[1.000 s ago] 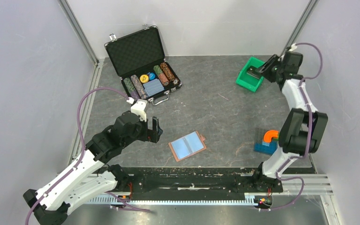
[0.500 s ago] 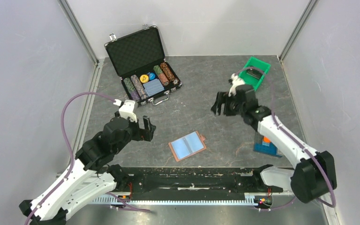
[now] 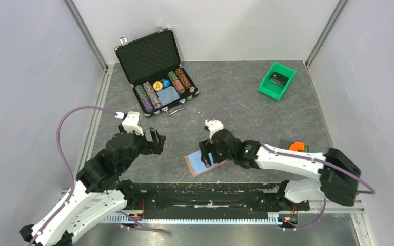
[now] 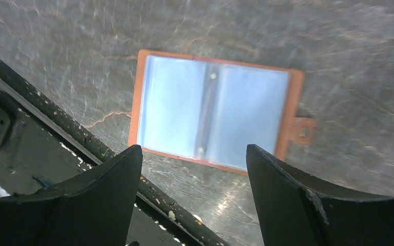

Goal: Take the credit cards out of the card holder
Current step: Reset both arms

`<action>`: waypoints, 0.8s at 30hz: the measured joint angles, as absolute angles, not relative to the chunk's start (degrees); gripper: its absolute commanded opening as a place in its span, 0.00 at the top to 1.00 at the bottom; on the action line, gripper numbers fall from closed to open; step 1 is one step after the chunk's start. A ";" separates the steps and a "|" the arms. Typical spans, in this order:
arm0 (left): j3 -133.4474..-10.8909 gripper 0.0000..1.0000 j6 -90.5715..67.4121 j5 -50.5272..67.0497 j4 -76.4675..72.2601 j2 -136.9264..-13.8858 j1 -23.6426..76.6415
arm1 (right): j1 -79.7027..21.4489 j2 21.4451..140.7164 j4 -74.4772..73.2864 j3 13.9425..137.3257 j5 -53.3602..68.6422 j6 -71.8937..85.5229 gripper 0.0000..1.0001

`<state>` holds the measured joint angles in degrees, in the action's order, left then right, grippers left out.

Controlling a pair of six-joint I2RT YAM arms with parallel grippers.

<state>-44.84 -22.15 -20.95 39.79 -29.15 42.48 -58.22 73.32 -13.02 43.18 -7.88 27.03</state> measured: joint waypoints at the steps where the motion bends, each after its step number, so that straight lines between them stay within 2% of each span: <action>1: -44.82 0.00 -22.15 -20.97 39.79 -29.06 42.48 | -59.68 75.26 -12.82 43.70 -8.29 27.42 0.21; 8: -44.62 0.00 -22.15 -22.09 39.77 -27.03 42.48 | -66.39 85.45 -10.96 47.05 -10.90 29.06 0.17; 16: -44.60 0.00 -22.15 -22.63 39.75 -25.87 42.50 | -66.92 93.10 -9.43 50.15 -12.88 29.10 0.20; 21: -44.60 0.00 -22.15 -22.85 39.75 -25.85 42.48 | -67.42 95.72 -9.21 50.76 -14.31 28.99 0.33; 24: -44.60 0.00 -22.15 -23.09 39.75 -25.82 42.48 | -67.88 95.92 -8.99 50.78 -15.22 29.17 0.50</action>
